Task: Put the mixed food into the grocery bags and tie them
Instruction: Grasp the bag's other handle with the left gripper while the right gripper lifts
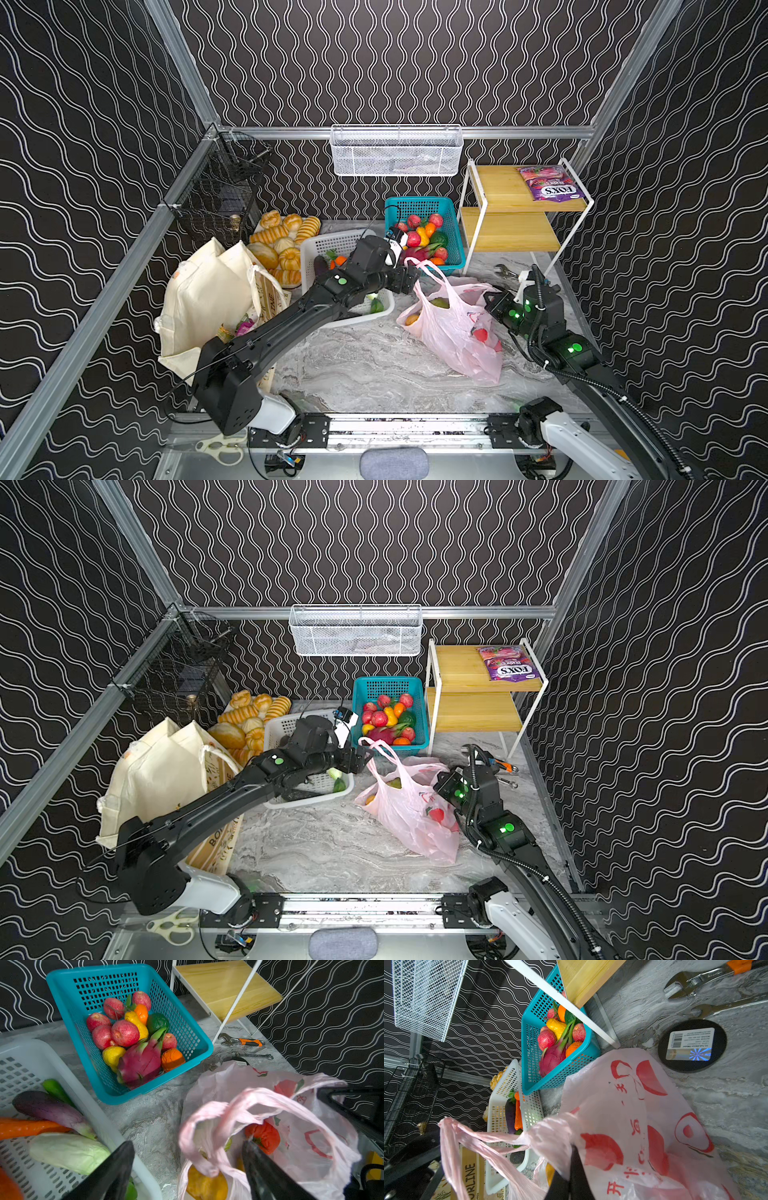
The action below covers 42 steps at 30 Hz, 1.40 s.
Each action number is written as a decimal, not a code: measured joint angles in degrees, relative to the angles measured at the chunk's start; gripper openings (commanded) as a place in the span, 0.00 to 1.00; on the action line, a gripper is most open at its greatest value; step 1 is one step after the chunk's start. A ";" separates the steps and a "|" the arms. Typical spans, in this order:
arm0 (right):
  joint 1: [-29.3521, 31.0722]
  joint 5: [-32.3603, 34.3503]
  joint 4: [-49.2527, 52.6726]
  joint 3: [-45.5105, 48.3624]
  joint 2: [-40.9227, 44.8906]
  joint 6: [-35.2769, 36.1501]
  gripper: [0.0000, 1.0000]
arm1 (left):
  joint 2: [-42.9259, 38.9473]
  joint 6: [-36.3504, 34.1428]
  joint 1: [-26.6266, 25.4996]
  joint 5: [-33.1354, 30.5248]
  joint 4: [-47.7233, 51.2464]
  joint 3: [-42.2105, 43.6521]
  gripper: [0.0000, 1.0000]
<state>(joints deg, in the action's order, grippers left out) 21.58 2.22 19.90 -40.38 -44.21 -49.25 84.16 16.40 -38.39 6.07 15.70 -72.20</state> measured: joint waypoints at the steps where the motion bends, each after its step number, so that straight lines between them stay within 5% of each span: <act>1: 0.00 0.00 0.00 0.00 0.09 0.00 0.00 | 0.66 0.00 0.92 2.05 -0.13 -0.13 0.80; 8: -0.15 -0.68 -0.07 0.00 -0.09 0.02 0.00 | 6.05 0.17 5.07 18.86 -4.15 -1.62 0.63; 16: -0.15 -0.90 -0.11 -0.28 -0.92 0.48 0.00 | 5.38 0.17 5.40 29.53 -5.95 -2.51 0.01; 21: -0.22 -2.16 -0.17 -1.46 -1.92 2.08 0.04 | 0.50 0.44 5.35 31.19 -5.60 -2.58 0.00; 28: -0.20 -7.91 0.02 -6.25 -4.11 7.98 0.52 | -3.91 2.95 2.05 31.89 1.79 -10.69 0.00; 34: -0.20 -6.99 3.23 -14.27 -4.17 14.53 0.76 | -4.13 5.20 -2.23 28.37 13.38 -22.23 0.00; 38: -0.20 -7.17 3.39 -17.38 -2.05 20.74 0.82 | -2.84 8.76 -2.45 21.77 22.69 -29.49 0.00; 42: -0.22 -16.06 -0.22 -17.44 0.79 27.65 0.80 | 0.07 10.95 -3.98 20.98 27.91 -36.06 0.00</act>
<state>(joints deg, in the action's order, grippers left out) 21.37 -13.85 19.68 -57.82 -43.42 -21.61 84.23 27.35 -42.37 27.05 43.62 -108.27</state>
